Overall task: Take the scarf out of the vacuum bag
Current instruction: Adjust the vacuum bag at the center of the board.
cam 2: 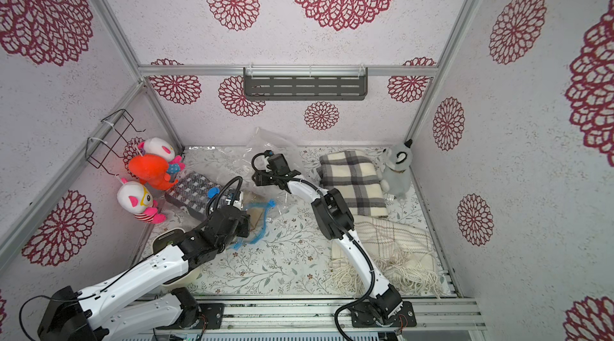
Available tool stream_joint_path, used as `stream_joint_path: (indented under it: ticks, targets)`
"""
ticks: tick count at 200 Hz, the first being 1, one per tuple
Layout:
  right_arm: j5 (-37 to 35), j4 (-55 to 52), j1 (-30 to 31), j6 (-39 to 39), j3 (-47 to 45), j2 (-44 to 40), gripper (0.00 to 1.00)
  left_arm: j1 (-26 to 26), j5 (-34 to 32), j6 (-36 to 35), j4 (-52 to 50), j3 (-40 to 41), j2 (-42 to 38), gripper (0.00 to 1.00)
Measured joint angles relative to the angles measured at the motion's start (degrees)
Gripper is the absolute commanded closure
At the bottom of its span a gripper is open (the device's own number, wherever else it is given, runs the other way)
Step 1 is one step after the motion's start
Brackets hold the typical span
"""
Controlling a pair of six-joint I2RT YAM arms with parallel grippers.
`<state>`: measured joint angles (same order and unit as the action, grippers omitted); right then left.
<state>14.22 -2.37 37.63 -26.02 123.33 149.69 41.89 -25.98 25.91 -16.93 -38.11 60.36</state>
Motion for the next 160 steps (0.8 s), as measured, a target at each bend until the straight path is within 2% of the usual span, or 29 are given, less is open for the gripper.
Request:
stream_joint_path:
  ticks: [19, 38, 77, 115, 134, 160]
  targets:
    - [-2.3, 1.8, -2.4, -1.1, -9.8, -6.6, 0.29, 0.0, 0.0, -0.2, 0.4, 0.1, -0.1, 1.00]
    - [-3.5, 2.6, -5.0, -1.8, -15.9, -11.7, 0.29, -0.1, 0.0, -0.3, 0.5, 0.1, 0.0, 1.00]
    - [-6.2, 3.3, -8.5, -2.1, -18.9, -14.3, 0.30, -0.3, 0.0, -0.4, 1.3, 0.2, 0.2, 1.00]
    - [-8.8, 2.2, -8.3, 0.1, -24.4, -17.7, 0.29, -0.7, 0.8, -0.6, 1.6, 0.3, 0.2, 1.00]
    - [-8.8, 2.0, -7.3, 1.3, -32.0, -25.5, 0.28, -0.9, 1.6, -0.9, 1.7, 0.3, 0.2, 1.00]
    - [-8.3, 4.8, -4.0, 0.6, -45.3, -41.7, 0.29, -2.3, 3.7, -0.9, 2.8, 0.3, 0.1, 1.00]
